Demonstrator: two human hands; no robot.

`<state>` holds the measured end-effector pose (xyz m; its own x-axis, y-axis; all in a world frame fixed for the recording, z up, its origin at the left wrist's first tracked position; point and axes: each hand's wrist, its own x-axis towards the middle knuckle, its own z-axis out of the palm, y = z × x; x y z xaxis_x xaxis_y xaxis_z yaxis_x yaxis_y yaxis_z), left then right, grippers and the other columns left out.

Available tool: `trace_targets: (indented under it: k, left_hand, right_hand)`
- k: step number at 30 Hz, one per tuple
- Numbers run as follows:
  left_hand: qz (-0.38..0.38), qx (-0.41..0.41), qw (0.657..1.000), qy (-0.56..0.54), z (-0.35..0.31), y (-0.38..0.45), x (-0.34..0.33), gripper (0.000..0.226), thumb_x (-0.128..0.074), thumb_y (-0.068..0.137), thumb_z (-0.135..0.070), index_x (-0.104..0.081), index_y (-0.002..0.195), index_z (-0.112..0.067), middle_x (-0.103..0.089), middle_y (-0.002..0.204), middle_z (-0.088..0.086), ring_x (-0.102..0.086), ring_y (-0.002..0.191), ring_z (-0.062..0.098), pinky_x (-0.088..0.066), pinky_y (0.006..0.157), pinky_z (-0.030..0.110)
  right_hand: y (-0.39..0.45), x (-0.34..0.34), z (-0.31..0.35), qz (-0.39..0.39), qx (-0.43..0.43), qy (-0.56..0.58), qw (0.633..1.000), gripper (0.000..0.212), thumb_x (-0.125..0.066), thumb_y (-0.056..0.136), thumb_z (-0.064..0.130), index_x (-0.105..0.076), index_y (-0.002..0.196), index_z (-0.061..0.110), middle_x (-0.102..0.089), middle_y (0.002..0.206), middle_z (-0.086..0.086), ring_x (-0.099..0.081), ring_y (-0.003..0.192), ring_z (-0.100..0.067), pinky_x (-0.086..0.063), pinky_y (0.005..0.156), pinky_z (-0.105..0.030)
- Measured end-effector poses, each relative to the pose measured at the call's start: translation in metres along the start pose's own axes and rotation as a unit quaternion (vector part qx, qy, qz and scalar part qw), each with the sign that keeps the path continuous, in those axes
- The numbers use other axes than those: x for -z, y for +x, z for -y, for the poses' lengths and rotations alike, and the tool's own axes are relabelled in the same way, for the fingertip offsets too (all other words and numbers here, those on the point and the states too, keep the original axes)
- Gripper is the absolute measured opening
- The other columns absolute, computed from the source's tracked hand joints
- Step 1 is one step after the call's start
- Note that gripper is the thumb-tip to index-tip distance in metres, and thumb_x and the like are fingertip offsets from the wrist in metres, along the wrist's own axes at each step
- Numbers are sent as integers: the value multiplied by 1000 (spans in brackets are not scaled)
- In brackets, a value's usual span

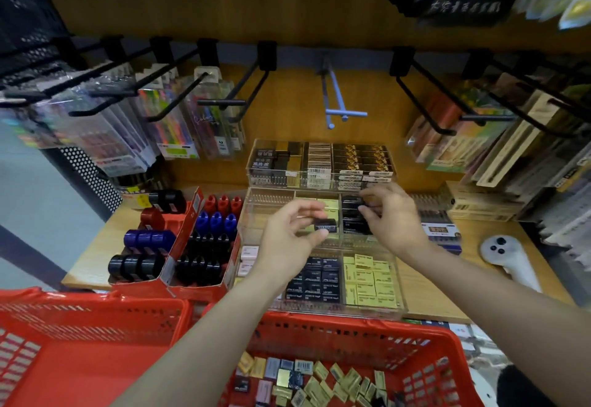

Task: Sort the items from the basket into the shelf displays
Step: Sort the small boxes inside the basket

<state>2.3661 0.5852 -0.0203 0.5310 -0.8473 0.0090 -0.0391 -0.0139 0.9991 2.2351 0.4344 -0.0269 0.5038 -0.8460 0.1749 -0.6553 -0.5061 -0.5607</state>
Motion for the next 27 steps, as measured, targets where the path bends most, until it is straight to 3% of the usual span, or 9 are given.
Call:
trace_targets:
  k: [3, 5, 7, 11, 15, 18, 20, 22, 27]
  left_hand:
    - [10, -27, 999, 22, -3, -4, -2, 60, -75, 76, 12, -63, 106, -38, -67, 108, -9, -67, 104, 2, -56, 86, 20]
    - [19, -44, 999, 24, -3, -7, -4, 64, -74, 74, 16, -61, 107, -38, -63, 109, -4, -68, 103, 5, -55, 90, 23]
    - [32, -57, 998, 14, -3, -11, -5, 63, -76, 72, 15, -62, 107, -35, -63, 108, -1, -69, 100, 6, -55, 89, 23]
    - [51, -70, 996, 19, -3, -16, -5, 51, -81, 71, 9, -64, 100, -30, -62, 118, 0, -68, 100, 7, -54, 83, 17]
    - [53, -68, 974, 208, 10, -20, 11, 47, -79, 76, 4, -62, 100, -33, -62, 114, -9, -63, 98, 3, -55, 84, 18]
    - [70, -83, 900, 421, 29, -26, 33, 20, -72, 89, -20, -68, 108, -25, -67, 112, -9, -57, 108, 8, -48, 96, 27]
    - [125, -60, 860, 491, 40, -30, 42, 24, -62, 95, -39, -68, 114, -25, -67, 120, -8, -53, 117, 13, -46, 98, 34]
    - [200, -42, 814, 544, 46, -32, 48, 38, -51, 97, -54, -67, 118, -27, -63, 127, -11, -49, 122, 16, -46, 99, 38]
    - [251, -70, 774, 577, 56, -37, 65, 32, -55, 98, -44, -65, 125, -32, -44, 148, -19, -35, 134, 14, -40, 106, 37]
  right_hand:
    - [-28, 21, 7, 145, -29, 224, 963, 30, -68, 91, 24, -66, 121, 18, -74, 97, 4, -73, 80, -11, -56, 65, -14]
    - [-42, 29, 14, 213, -69, 360, 906, 42, -75, 82, 26, -67, 121, 15, -76, 102, -2, -75, 85, -18, -59, 73, -24]
    - [-50, 30, 21, 202, -59, 376, 902, 47, -80, 73, 24, -68, 118, 15, -74, 108, -1, -74, 90, -19, -59, 82, -30]
    - [-60, 26, 33, 160, -36, 306, 938, 29, -84, 74, 15, -73, 97, 28, -77, 90, 2, -74, 84, -12, -59, 82, -26]
    - [-63, 17, 28, 132, -36, 181, 974, 19, -82, 78, 25, -69, 87, 35, -71, 64, 13, -70, 69, -6, -53, 62, -10]
    - [-67, 9, 19, 97, 20, 13, 995, 22, -79, 80, 34, -72, 100, 26, -68, 87, 10, -64, 74, -1, -45, 68, -6]
    - [-72, -4, 15, 111, 52, -60, 991, 28, -74, 84, 40, -71, 108, 25, -68, 105, 5, -63, 87, -6, -49, 91, -27]
    - [-76, -20, 18, 104, 75, -159, 979, 29, -67, 86, 49, -67, 111, 33, -65, 114, 10, -60, 106, -12, -32, 108, -47]
    - [-81, -55, 21, 118, 76, -185, 973, 35, -63, 88, 50, -65, 120, 34, -58, 120, 8, -46, 119, -16, -34, 98, -35]
